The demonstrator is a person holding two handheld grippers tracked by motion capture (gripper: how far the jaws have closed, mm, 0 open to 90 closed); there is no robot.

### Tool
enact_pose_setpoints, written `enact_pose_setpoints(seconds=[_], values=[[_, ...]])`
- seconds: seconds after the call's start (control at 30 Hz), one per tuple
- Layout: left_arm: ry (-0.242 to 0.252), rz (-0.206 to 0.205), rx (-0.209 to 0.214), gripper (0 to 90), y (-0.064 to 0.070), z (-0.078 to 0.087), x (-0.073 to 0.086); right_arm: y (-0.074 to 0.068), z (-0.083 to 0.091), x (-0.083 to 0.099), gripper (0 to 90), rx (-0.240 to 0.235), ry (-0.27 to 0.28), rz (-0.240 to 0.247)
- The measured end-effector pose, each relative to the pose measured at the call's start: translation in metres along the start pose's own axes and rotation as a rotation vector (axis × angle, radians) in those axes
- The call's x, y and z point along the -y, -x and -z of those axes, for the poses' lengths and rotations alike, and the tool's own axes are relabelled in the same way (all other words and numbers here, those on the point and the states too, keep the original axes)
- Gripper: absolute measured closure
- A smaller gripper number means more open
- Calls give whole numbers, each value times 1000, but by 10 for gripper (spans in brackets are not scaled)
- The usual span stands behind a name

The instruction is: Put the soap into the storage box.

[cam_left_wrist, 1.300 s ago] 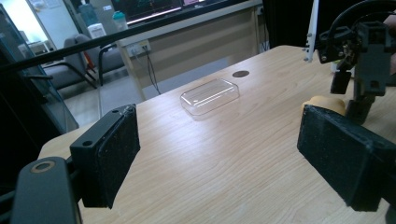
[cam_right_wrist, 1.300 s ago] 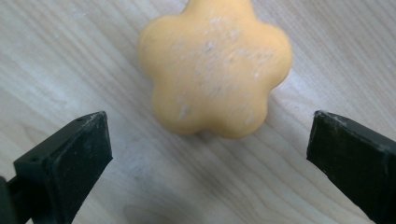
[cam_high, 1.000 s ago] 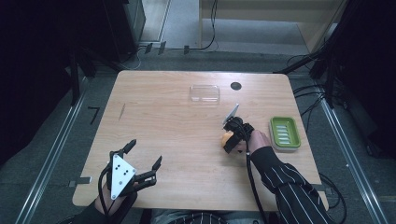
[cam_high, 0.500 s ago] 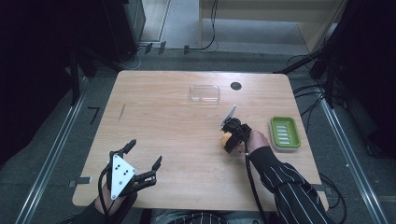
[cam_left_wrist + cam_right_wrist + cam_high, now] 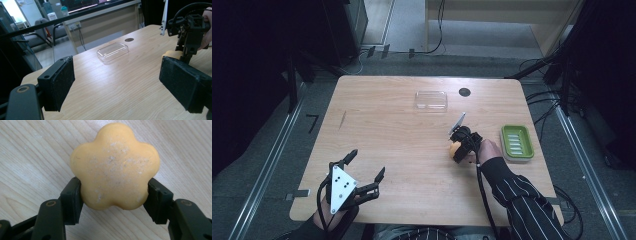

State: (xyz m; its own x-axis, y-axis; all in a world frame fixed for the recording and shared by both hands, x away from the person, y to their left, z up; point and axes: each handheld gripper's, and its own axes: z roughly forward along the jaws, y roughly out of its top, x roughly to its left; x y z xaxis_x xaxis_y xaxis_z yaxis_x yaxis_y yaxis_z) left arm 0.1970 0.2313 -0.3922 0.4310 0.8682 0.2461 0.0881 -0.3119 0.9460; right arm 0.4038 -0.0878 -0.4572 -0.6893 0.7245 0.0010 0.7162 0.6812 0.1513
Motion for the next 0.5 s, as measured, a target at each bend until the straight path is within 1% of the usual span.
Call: enact_pose_setpoints(seconds=[0.03,0.07,0.23,0.33,0.47,0.5], values=[[0,0,0,135,0,0,0,0,1,0,400,-1,2,3],[0,-2,1,135,0,0,0,0,3,1,400,0,15,5],[-2,-4,0,135,0,0,0,1,11,3,399,0,21,-5],[-1,-1,0,135,0,0,0,4,15,7,400,3,38,-7],[-2,-3,1,135,0,0,0,6,20,11,399,7,41,-18],[-2,-3,1,135,0,0,0,6,22,12,399,10,41,-11]])
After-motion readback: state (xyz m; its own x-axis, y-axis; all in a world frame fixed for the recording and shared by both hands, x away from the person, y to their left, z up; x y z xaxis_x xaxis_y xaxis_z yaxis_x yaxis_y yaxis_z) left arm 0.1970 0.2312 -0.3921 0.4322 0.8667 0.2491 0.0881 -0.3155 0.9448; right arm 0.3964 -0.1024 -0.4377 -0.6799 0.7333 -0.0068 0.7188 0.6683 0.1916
